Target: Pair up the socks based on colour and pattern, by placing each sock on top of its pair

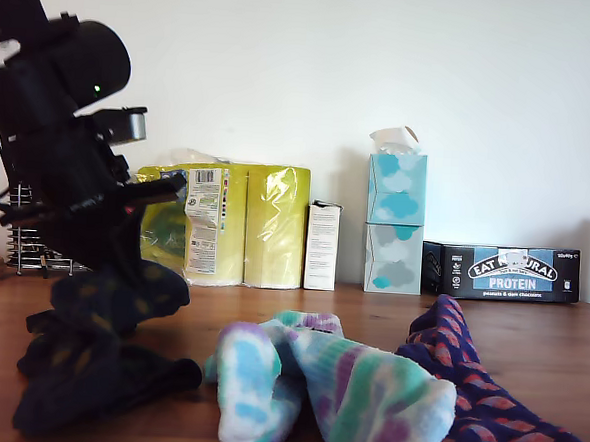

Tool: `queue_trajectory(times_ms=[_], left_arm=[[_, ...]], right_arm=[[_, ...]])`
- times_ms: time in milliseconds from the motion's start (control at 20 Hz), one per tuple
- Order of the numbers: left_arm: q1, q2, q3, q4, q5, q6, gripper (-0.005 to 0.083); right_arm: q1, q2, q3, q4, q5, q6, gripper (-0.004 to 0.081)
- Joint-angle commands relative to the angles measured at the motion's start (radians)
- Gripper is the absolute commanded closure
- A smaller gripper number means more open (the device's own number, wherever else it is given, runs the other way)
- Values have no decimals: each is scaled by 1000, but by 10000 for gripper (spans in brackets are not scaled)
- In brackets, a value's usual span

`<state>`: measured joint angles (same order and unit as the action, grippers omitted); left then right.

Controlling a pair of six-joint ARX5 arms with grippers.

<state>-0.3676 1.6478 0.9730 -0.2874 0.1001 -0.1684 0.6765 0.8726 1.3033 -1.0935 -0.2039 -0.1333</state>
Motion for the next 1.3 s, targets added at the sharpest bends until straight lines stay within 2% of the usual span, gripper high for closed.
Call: queue_trajectory(times_ms=[0,100,200,350,450,500,650,700,850,950,1250], left_arm=[[-7,-30,-3,-36,-71,-17,795],[-14,-53,-3,-63,-174,-18,795],[-19,-59,-4,-94,-238,-47,795],[-35,-48,-6,-98,-261,-92,794],[-40,-24,-7,-79,-263,-125,760],[-40,-5,-7,-71,-263,-144,707],[-41,45,-7,-37,-266,-153,428],[-41,48,-7,-28,-267,-139,381],[-37,34,2,13,-282,-65,366],[-35,8,32,-16,-306,-27,366],[-37,-122,82,-100,-291,-20,366]], right_arm=[[4,-6,2,3,-7,-15,783],[4,-6,2,4,-7,-25,783],[4,-5,2,3,-9,-30,783],[4,-5,2,4,-34,-37,783],[4,-5,2,3,-34,-49,783],[4,-5,2,3,-35,-50,783],[4,-5,2,3,-66,-51,783],[4,-5,2,3,-78,-51,783],[4,-5,2,3,-100,-51,783],[4,-5,2,2,-109,-51,783],[4,-5,2,-26,-114,-55,783]])
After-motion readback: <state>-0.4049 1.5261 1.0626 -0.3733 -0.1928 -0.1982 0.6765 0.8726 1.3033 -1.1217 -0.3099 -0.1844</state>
